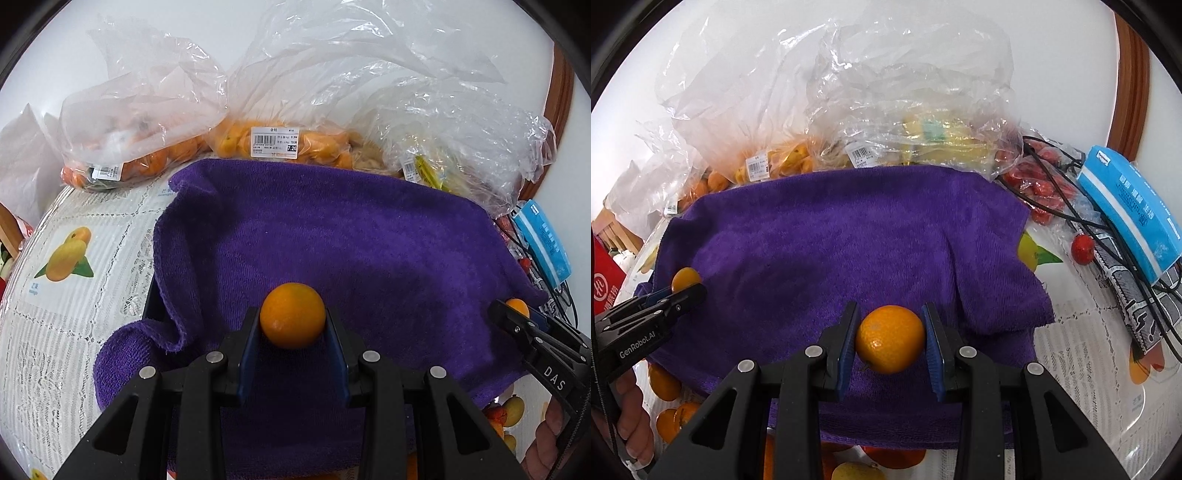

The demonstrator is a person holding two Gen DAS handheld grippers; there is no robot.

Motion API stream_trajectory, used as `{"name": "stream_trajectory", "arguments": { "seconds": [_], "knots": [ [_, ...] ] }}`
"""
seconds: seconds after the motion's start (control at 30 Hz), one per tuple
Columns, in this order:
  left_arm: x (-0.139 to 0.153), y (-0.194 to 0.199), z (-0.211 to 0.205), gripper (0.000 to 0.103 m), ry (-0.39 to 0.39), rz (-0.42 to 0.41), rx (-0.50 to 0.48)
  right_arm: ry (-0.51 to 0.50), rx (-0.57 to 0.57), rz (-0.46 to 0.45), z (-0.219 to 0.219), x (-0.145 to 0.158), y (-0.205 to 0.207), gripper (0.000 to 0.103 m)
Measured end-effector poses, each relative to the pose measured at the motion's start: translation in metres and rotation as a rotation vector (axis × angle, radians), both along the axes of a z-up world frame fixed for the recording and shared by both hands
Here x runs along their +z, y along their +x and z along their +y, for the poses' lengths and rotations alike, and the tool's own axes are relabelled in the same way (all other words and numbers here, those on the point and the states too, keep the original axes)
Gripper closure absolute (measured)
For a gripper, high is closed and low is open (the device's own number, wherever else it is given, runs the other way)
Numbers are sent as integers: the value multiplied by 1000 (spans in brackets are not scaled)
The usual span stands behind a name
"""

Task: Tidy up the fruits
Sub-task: 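Carry the right tool's orange onto the purple towel while the left tool carries its orange there, then open the right tool releasing its orange while the left tool releases its orange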

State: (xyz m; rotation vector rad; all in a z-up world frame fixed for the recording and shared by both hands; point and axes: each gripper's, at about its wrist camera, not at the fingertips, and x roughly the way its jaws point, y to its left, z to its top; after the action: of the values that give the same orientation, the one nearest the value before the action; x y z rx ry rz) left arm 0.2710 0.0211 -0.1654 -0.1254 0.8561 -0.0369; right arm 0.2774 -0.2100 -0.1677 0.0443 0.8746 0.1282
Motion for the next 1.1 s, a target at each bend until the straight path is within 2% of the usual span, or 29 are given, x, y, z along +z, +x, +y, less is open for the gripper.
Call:
{"name": "stream_trajectory", "arguments": {
  "seconds": [0.23, 0.47, 0.53, 0.6, 0.63, 0.8, 1.0, 1.1],
  "knots": [
    [1, -1, -2, 70, 10, -9, -4, -6, -3, -1, -1, -1, 0, 69],
    [4, -5, -1, 69, -15, -24, -8, -2, -2, -18, -1, 2, -2, 68],
    [6, -7, 0, 65, -22, -38, -6, 0, -3, -29, -2, 5, -4, 59],
    [10, -10, 2, 54, -30, -55, -3, 1, -6, -46, -3, 9, -6, 51],
    [11, -11, 2, 52, -33, -64, 0, -2, -7, -54, -3, 11, -7, 46],
    [20, -16, 5, 51, -42, -112, 12, 5, 1, -71, -4, 19, -10, 33],
    [27, -20, 4, 51, -52, -125, 23, 44, 21, -109, -5, 29, -19, 32],
    [37, -26, 2, 51, -53, -158, 15, 43, 11, -121, -4, 37, -24, 32]
  ]
}}
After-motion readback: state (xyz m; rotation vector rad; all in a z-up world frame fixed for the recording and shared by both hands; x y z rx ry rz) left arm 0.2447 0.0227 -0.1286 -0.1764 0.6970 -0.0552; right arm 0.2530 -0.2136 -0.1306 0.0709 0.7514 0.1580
